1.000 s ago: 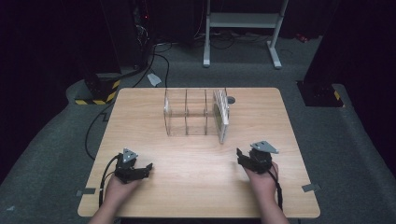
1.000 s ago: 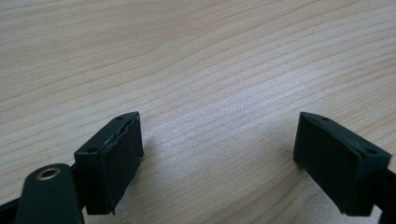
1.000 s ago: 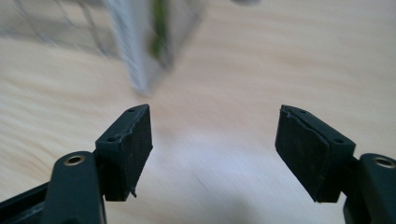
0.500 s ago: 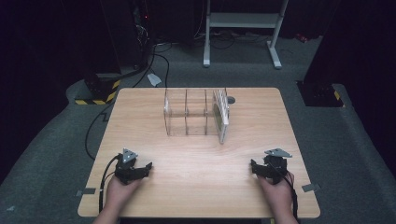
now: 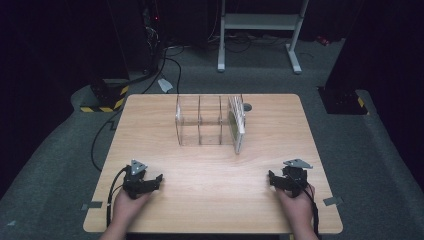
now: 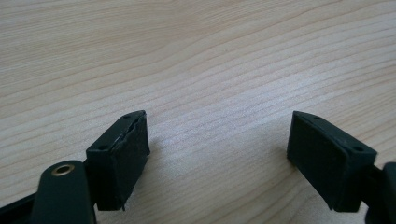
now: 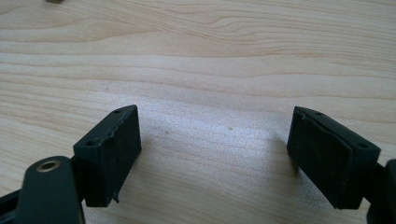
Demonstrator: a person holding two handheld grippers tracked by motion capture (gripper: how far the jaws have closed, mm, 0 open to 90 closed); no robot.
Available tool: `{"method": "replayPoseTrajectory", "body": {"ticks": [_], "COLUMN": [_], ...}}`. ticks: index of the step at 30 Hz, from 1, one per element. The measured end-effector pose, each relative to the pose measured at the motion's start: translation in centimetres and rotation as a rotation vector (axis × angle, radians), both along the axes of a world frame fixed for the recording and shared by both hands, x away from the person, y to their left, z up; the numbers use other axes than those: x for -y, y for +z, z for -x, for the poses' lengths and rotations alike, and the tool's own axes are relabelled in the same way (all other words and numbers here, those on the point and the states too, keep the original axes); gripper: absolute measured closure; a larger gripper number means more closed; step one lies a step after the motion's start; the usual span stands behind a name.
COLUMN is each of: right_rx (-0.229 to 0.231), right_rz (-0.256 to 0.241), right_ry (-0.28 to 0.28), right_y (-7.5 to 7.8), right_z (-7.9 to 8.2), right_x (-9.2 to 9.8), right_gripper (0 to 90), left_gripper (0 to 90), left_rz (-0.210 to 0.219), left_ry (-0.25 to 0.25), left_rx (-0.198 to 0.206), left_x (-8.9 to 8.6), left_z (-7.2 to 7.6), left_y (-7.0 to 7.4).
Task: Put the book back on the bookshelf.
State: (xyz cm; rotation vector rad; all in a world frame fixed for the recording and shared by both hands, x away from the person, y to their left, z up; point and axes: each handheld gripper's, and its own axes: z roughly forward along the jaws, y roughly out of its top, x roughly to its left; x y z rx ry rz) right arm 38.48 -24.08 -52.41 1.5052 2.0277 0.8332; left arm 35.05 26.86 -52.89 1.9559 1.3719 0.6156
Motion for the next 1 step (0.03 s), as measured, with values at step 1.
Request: {"method": "replayPoseTrajectory", "body": {"ticks": [1], "right_rx": [0.000], "right_rz": [0.000], "right_ry": [-0.001], "right_y": [0.00], "right_z": [0.00], "right_x": [-0.01], "right_gripper": [17.1], "left_gripper": [20.9], "left_rz": [-0.001], "left_ry": [-0.002], "left_rx": [0.002], "left_x": [-0.01], "left_z": [-0.03], "left_y": [0.00]}}
